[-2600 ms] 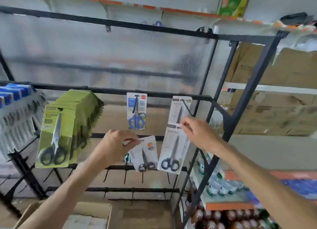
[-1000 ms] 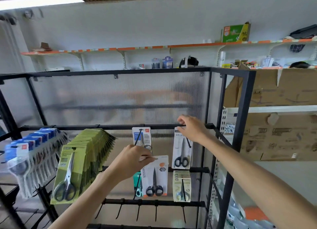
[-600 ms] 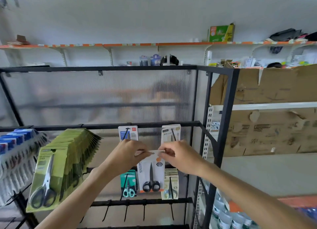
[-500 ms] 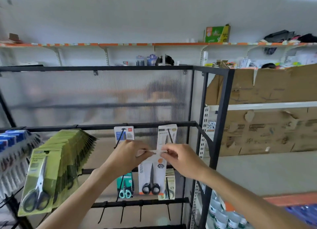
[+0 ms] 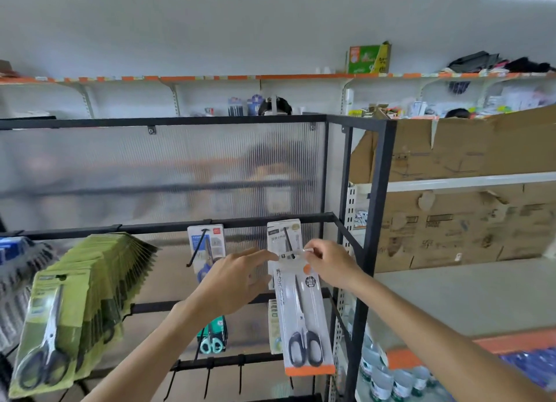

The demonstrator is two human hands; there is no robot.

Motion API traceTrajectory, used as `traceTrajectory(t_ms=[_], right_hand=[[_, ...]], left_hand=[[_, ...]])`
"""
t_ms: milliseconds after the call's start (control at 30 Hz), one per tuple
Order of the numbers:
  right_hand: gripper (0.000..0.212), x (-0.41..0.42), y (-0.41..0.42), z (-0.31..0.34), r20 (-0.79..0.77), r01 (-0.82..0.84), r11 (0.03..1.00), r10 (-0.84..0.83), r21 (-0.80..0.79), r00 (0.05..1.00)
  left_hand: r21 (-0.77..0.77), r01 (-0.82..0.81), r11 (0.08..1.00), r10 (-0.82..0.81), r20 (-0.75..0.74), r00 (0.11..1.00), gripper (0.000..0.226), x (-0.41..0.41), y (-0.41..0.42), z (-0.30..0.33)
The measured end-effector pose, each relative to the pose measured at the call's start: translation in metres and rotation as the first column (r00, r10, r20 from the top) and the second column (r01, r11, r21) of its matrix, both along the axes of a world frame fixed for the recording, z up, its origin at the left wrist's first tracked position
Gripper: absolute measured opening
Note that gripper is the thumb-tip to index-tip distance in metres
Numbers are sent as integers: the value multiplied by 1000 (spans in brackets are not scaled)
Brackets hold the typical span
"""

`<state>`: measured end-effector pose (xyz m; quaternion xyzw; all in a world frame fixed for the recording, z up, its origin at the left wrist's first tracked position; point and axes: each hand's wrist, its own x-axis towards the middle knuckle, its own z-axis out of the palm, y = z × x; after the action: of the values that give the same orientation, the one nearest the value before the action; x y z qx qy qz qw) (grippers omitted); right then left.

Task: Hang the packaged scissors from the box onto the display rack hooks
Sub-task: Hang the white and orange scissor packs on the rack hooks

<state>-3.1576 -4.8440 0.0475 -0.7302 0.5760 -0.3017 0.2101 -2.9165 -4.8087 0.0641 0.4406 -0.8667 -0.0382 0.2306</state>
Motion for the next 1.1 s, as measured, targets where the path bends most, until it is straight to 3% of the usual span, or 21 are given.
traceTrajectory(t_ms=[167, 467, 833, 967, 1100], right_hand=[[12, 12, -39, 0, -21, 65, 997, -66, -31, 998], [20, 34, -86, 7, 3, 216, 976, -216, -15, 976], [31, 31, -77, -21, -25, 312, 950, -312, -26, 950], [19, 33, -29, -67, -160, 193, 980, -183, 49, 970], [38, 44, 18, -118, -266, 19, 995, 7, 98, 964]], left_hand=[[28, -32, 999, 32, 21, 999, 40, -2, 2, -2], [26, -92, 995, 91, 61, 994, 42, 12, 6, 1], [62, -116, 991, 114, 44, 993, 38, 40, 7, -21], [181, -145, 973, 137, 59, 989, 42, 65, 16, -66], [342, -176, 923, 166, 59, 984, 37, 86, 38, -125]])
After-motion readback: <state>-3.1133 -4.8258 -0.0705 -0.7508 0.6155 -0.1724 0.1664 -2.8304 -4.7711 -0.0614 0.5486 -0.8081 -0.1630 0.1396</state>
